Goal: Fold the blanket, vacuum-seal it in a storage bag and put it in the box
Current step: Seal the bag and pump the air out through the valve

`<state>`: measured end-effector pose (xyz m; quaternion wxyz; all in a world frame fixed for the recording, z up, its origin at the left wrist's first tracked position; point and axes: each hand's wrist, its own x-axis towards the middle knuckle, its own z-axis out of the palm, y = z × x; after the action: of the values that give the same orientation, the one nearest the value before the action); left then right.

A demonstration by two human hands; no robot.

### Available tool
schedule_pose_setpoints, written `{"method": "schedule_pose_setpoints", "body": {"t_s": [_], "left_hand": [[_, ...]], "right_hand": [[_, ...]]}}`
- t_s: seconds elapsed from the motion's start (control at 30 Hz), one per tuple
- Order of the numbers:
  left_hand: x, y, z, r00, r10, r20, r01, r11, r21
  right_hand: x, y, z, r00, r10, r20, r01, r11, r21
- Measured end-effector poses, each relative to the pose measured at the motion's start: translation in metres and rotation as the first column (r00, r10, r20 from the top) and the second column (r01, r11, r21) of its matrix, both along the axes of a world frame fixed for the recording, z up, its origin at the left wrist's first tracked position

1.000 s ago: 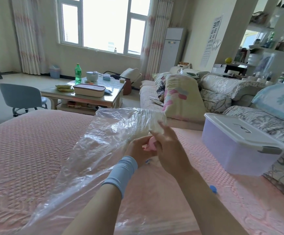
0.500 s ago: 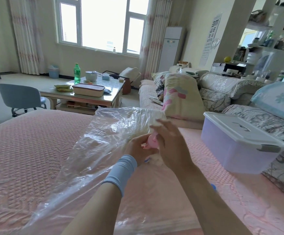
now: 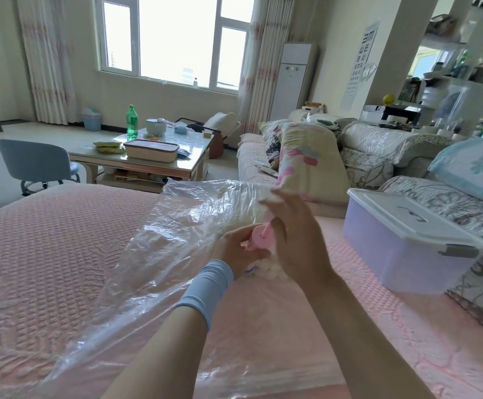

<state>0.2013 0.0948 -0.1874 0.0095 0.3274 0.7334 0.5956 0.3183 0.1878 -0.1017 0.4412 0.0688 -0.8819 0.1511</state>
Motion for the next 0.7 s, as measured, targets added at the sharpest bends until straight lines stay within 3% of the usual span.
{"method": "schedule_pose_setpoints", "body": {"t_s": [0.1, 0.17, 0.23, 0.3, 0.37, 0.4, 0.47, 0.53, 0.6, 0.67, 0.7], "left_hand": [[0.0, 0.001, 0.001, 1.0, -0.007, 0.03, 0.007, 1.0, 0.015], [0.002, 0.002, -0.001, 0.999, -0.023, 0.042, 0.022, 0.999, 0.024], [0.004, 0.001, -0.001, 0.999, -0.028, 0.029, 0.027, 0.999, 0.028], [0.007, 0.0, -0.001, 1.0, -0.011, 0.007, 0.011, 1.0, 0.01], [0.008, -0.001, 0.001, 1.0, 0.002, -0.001, -0.002, 1.0, 0.007], [0.006, -0.002, 0.001, 1.0, 0.002, 0.0, -0.002, 1.0, 0.011], [0.003, -0.001, 0.002, 1.0, 0.006, 0.008, -0.006, 1.0, 0.003], [0.002, -0.001, 0.002, 1.0, 0.0, 0.025, 0.0, 1.0, 0.007], [0.002, 0.001, 0.0, 1.0, -0.015, 0.018, 0.015, 1.0, 0.013], [0.004, 0.003, -0.002, 0.999, -0.035, 0.011, 0.035, 0.999, 0.019], [0.004, 0.003, -0.003, 0.999, -0.041, 0.009, 0.041, 0.999, 0.024]], "right_hand": [[0.0, 0.002, 0.025, 0.933, 0.06, -0.356, -0.051, 0.998, 0.036], [0.0, 0.001, 0.018, 0.925, 0.049, -0.377, -0.047, 0.999, 0.015], [-0.001, -0.003, -0.007, 0.985, -0.006, -0.171, 0.004, 1.0, -0.014], [-0.003, -0.004, -0.029, 0.987, -0.043, 0.155, 0.049, 0.998, -0.038], [-0.003, -0.003, -0.029, 0.961, -0.045, 0.272, 0.064, 0.996, -0.062], [-0.001, -0.003, -0.021, 0.972, -0.044, 0.231, 0.056, 0.997, -0.047], [0.002, -0.004, 0.003, 0.999, -0.034, 0.009, 0.034, 0.999, 0.03], [0.004, -0.001, 0.024, 0.96, -0.01, -0.28, 0.039, 0.994, 0.097], [0.005, 0.004, 0.027, 0.898, -0.01, -0.44, 0.052, 0.995, 0.084], [0.004, 0.003, 0.008, 0.939, -0.043, -0.341, 0.055, 0.998, 0.028], [0.003, 0.001, -0.005, 0.981, -0.073, -0.18, 0.077, 0.997, 0.019]]}}
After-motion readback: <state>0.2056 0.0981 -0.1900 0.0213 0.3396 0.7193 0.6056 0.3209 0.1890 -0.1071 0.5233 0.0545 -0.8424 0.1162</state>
